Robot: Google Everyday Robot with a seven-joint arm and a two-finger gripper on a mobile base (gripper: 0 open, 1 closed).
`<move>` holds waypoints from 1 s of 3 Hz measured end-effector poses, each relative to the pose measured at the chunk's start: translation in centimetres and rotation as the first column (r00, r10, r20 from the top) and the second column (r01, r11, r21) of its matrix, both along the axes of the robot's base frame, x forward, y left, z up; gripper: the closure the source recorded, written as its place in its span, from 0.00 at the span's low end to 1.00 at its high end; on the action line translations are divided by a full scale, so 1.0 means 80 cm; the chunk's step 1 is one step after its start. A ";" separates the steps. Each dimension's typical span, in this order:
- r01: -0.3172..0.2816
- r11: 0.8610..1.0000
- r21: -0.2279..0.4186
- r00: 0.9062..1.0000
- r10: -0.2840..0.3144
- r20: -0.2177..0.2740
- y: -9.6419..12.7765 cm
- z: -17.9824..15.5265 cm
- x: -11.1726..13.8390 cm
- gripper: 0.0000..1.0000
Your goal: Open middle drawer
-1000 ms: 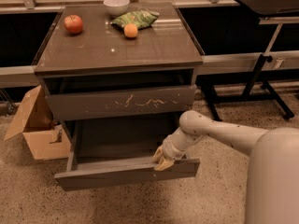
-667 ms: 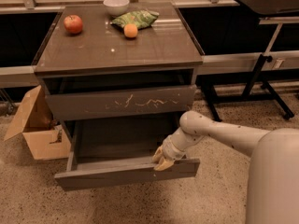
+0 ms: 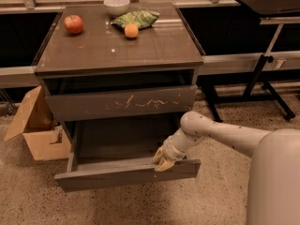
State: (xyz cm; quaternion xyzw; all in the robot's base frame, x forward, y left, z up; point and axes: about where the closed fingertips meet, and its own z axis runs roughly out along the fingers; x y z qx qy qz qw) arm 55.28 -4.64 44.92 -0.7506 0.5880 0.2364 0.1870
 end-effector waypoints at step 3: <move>0.057 0.998 0.024 0.992 -0.059 0.110 -0.059 0.072 0.009 0.00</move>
Offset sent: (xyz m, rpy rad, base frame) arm 0.0117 -0.0610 0.0734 0.0537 -0.1300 -0.0600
